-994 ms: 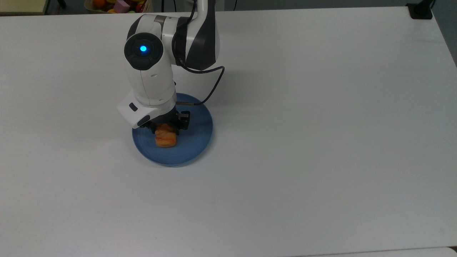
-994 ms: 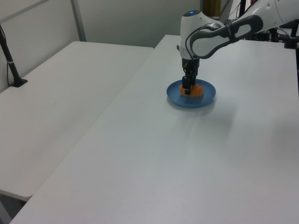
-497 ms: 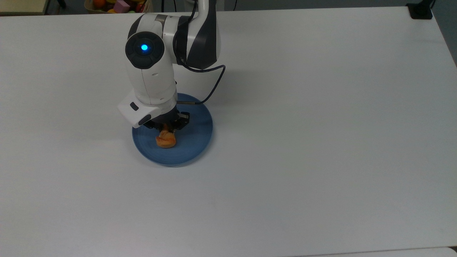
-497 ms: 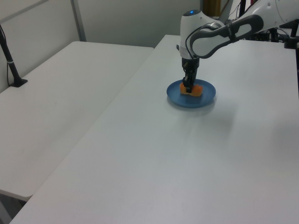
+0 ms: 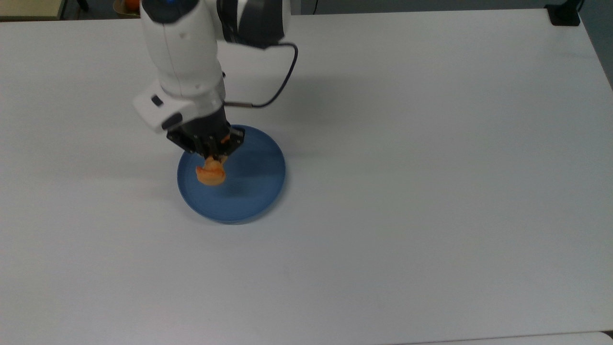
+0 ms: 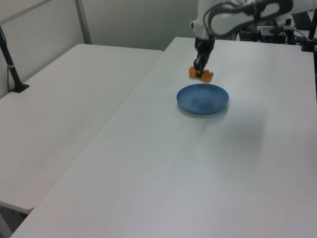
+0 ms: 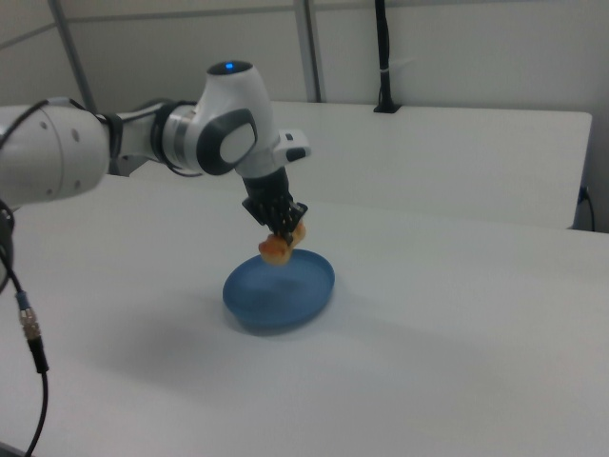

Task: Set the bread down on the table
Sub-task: 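Lift the bread roll off the plate and carry it away from the plate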

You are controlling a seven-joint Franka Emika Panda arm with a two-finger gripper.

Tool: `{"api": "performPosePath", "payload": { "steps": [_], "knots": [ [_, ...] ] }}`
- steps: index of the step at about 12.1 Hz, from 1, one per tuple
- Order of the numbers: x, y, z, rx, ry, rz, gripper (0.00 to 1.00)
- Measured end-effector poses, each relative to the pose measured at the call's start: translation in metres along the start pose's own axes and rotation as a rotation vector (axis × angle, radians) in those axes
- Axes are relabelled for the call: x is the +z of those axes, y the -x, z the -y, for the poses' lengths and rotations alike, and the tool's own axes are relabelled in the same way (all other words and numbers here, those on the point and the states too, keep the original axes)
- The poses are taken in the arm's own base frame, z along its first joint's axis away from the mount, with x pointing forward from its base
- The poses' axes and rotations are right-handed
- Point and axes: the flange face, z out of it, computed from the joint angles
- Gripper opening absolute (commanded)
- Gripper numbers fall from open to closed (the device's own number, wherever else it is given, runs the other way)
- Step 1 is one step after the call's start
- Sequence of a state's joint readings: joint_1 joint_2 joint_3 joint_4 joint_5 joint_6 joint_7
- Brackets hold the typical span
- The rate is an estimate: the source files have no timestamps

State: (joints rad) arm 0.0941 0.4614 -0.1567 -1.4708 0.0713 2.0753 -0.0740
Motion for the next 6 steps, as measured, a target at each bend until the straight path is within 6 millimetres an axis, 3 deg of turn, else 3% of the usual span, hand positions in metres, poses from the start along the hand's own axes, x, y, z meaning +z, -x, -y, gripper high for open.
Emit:
{"api": "performPosePath", "payload": {
  "steps": [2, 6],
  "knots": [
    [-0.047, 0.019, -0.007, 0.015, -0.021, 0.017, 0.0],
    [-0.118, 0.074, -0.016, 0.028, -0.059, 0.079, 0.0]
  ]
}}
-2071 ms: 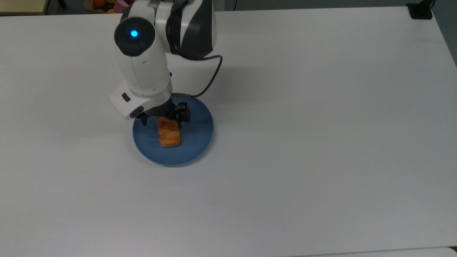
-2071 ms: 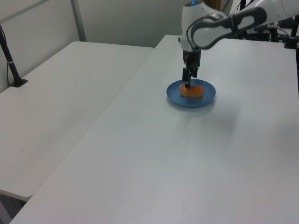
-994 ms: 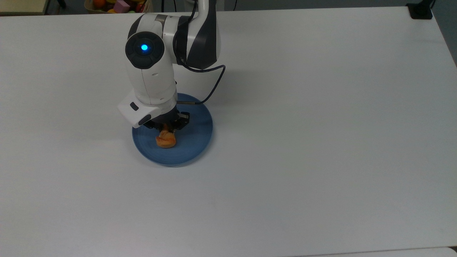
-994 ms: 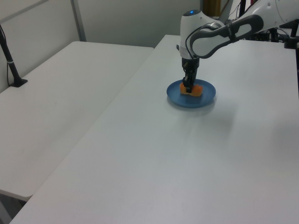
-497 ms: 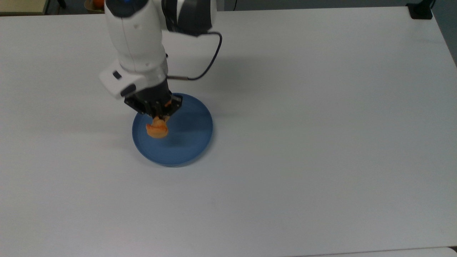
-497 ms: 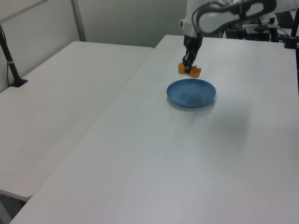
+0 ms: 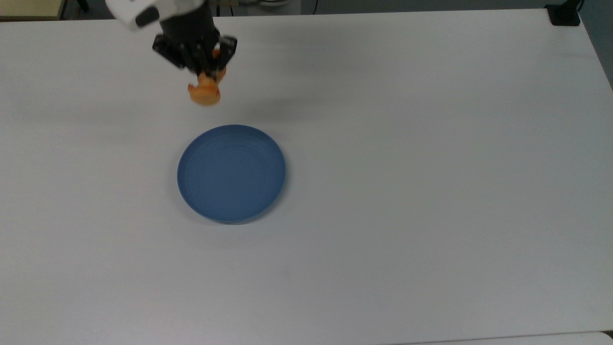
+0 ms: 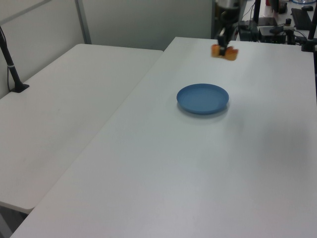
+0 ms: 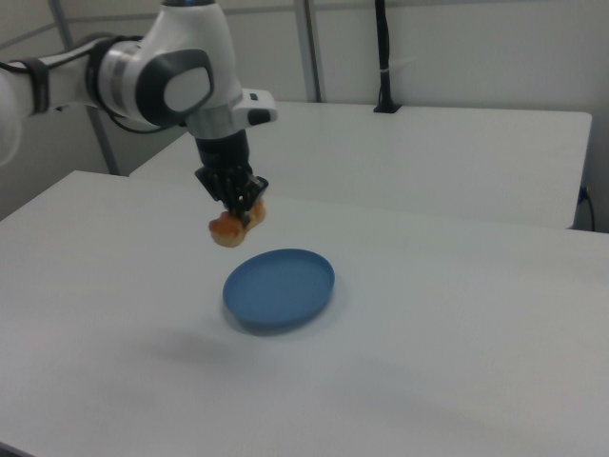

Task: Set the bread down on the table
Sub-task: 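Lift the bread roll off the plate and carry it away from the plate, then lower the bread roll onto the bare table and open the gripper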

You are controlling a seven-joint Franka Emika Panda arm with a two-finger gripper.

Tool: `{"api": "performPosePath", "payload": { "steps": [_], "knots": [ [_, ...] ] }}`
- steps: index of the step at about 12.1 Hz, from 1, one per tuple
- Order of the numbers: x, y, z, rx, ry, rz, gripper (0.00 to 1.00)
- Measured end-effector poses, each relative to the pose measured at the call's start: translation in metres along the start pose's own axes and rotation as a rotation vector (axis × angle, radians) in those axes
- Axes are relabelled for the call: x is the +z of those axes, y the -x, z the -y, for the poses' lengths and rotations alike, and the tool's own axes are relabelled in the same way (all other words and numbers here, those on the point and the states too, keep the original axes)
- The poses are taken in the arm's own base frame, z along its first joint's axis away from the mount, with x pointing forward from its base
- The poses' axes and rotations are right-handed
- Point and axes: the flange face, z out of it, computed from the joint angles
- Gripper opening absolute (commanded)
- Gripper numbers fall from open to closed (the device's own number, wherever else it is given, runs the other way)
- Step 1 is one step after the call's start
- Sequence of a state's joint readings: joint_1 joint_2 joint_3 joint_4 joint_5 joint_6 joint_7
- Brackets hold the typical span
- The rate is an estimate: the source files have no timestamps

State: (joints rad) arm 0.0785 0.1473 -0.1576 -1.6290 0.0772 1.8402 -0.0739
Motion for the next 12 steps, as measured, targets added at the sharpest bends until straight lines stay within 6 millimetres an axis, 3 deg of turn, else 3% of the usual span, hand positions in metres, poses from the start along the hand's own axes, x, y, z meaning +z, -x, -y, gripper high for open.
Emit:
{"api": "performPosePath", "payload": {
  "steps": [2, 4, 6, 12],
  "knots": [
    [-0.014, 0.039, -0.002, 0.002, -0.021, 0.043, 0.0],
    [-0.002, 0.064, -0.003, 0.005, -0.034, 0.089, 0.0],
    [0.035, 0.098, -0.002, 0.005, -0.048, 0.178, 0.0],
    [0.132, 0.143, -0.012, -0.037, 0.053, 0.224, 0.0]
  ]
}}
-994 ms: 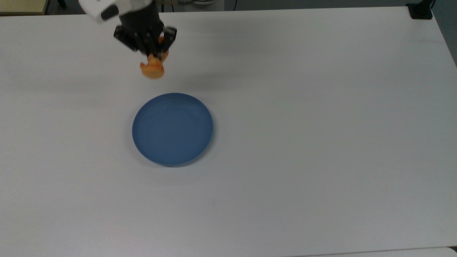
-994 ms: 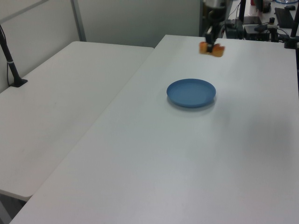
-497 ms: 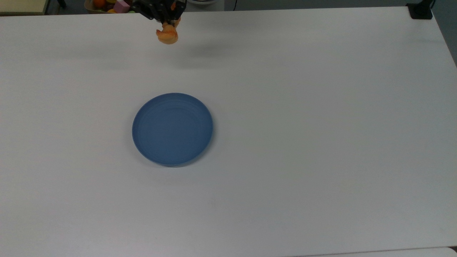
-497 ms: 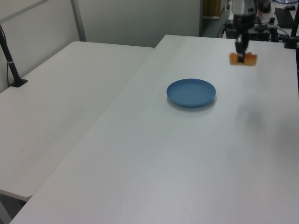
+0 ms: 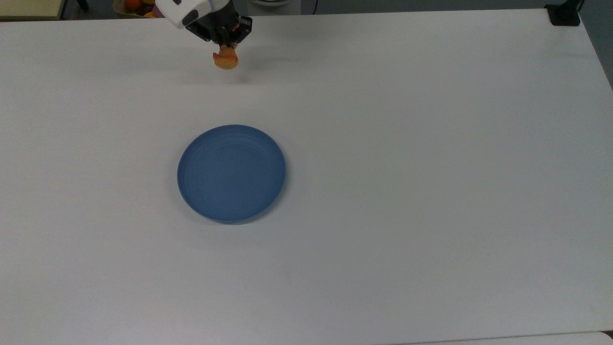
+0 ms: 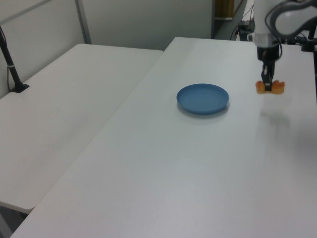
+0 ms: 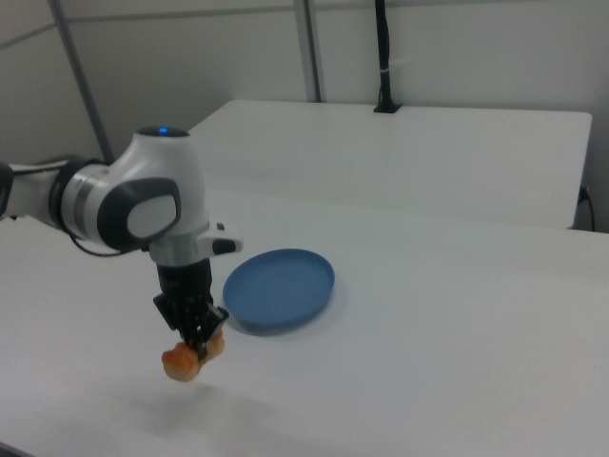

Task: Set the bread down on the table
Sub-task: 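Lower the bread roll onto the bare table and open the gripper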

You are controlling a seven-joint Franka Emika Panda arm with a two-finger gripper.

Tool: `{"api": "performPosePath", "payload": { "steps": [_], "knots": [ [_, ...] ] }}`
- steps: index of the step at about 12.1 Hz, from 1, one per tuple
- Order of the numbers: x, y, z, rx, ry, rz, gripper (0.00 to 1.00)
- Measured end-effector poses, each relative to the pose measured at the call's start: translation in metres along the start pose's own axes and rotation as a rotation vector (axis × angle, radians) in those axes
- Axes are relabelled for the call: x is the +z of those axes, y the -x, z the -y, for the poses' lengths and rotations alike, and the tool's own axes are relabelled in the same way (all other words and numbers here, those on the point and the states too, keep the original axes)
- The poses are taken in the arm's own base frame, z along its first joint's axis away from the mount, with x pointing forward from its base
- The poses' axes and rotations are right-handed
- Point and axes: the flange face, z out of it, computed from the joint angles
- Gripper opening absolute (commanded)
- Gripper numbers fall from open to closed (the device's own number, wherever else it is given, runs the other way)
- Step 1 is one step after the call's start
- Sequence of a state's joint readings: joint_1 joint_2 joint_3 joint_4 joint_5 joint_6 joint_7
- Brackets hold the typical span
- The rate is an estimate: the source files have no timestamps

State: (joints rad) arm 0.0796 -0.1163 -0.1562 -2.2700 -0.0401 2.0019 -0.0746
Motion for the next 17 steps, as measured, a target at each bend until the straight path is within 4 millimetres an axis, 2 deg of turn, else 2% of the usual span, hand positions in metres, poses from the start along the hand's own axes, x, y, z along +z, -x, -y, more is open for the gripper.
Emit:
{"api": "performPosePath", "payload": {
  "steps": [1, 4, 6, 7, 9, 10, 11, 17],
  "knots": [
    [0.013, 0.002, 0.0, -0.006, 0.009, -0.002, 0.0],
    [0.034, 0.002, 0.001, -0.014, 0.022, 0.024, 0.0],
    [0.05, -0.006, 0.001, -0.016, 0.027, 0.023, 0.03],
    [0.061, -0.01, 0.002, -0.012, 0.03, 0.03, 0.09],
    [0.077, -0.017, 0.003, 0.004, 0.035, 0.032, 0.52],
    [0.082, -0.019, 0.004, 0.009, 0.037, 0.037, 0.79],
    [0.082, -0.019, 0.004, 0.012, 0.037, 0.037, 1.0],
    [0.088, -0.017, 0.004, 0.02, 0.037, 0.07, 1.0]
  ]
}}
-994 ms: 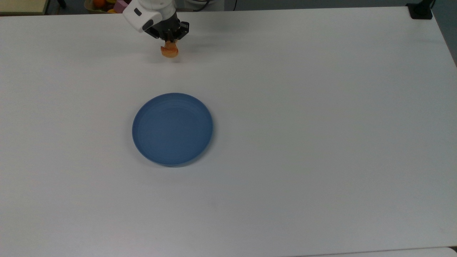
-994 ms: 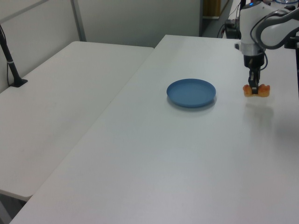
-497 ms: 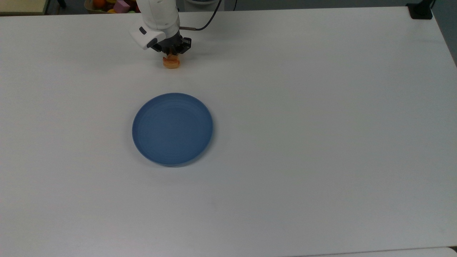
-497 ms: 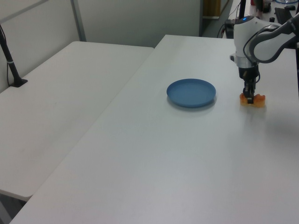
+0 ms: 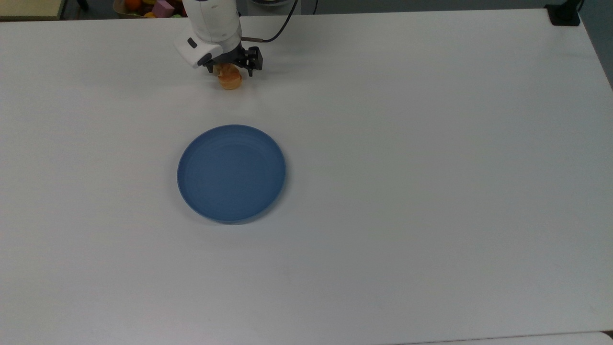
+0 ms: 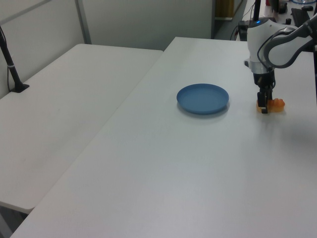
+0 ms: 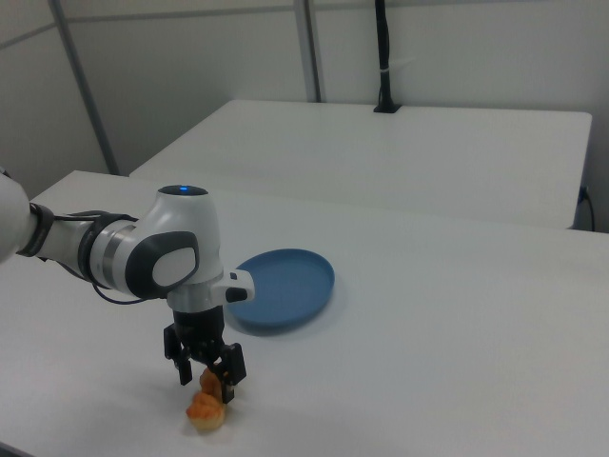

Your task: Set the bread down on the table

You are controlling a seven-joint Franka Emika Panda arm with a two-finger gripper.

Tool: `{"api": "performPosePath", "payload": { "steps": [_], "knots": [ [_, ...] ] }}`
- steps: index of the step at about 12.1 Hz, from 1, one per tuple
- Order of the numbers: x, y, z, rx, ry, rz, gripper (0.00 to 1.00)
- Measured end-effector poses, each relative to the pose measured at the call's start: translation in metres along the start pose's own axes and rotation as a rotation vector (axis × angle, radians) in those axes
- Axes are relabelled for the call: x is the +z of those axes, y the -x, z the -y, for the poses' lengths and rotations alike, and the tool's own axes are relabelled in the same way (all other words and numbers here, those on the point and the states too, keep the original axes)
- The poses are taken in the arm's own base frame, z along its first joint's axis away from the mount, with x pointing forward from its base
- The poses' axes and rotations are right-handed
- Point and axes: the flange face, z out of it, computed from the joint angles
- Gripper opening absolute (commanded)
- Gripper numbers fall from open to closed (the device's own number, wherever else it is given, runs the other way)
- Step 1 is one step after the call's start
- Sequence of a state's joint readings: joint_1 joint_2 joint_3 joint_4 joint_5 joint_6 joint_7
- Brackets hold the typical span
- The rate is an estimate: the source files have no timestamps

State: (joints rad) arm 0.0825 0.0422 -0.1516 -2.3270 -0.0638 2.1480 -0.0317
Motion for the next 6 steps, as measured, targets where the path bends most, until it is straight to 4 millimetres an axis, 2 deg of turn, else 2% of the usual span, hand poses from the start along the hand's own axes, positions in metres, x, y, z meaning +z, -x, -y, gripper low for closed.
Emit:
{"api": "performPosePath", "payload": {
  "steps": [2, 4, 5, 6],
  "knots": [
    [-0.001, 0.001, 0.0, 0.012, 0.0, 0.017, 1.0],
    [-0.017, -0.003, -0.002, 0.029, 0.0, 0.021, 1.0],
    [-0.043, -0.009, -0.004, 0.041, 0.002, 0.009, 1.0],
    [-0.078, -0.015, -0.007, 0.052, 0.001, -0.006, 1.0]
  ]
}}
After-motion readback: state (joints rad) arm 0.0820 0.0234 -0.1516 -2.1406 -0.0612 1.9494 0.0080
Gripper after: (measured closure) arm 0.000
